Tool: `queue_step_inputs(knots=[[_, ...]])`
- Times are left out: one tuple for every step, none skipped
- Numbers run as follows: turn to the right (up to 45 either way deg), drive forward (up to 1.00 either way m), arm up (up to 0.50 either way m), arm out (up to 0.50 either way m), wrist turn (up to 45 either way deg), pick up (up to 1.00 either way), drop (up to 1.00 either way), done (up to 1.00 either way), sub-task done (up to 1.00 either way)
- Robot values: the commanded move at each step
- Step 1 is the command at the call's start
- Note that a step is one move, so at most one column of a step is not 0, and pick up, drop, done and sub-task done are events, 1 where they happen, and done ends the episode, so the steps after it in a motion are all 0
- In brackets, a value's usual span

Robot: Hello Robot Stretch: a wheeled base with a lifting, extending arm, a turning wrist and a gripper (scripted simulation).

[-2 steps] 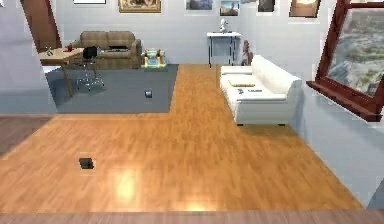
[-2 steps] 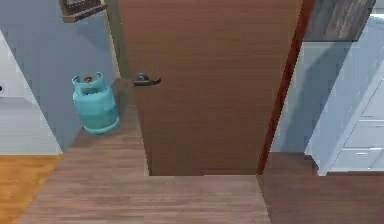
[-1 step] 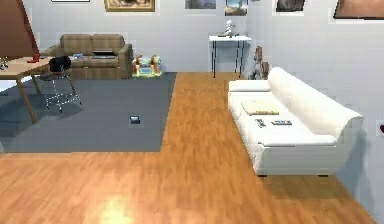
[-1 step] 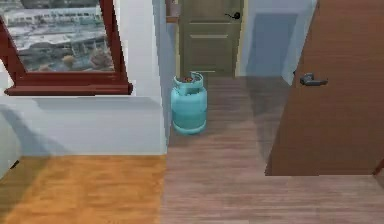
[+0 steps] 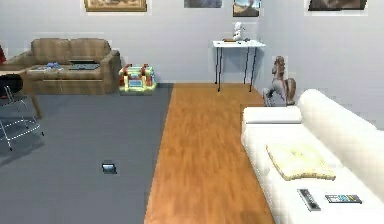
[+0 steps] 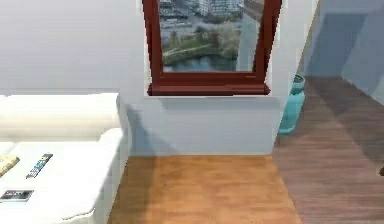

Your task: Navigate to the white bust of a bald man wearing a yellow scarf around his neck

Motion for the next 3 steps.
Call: queue_step_inputs(knots=[[0.0,1.0,0.0,0.0,0.0,0.0,0.0,0.0,0.0],[-3.0,0.0,0.0,0.0,0.0,0.0,0.0,0.0,0.0],[0.0,1.0,0.0,0.0,0.0,0.0,0.0,0.0,0.0]])
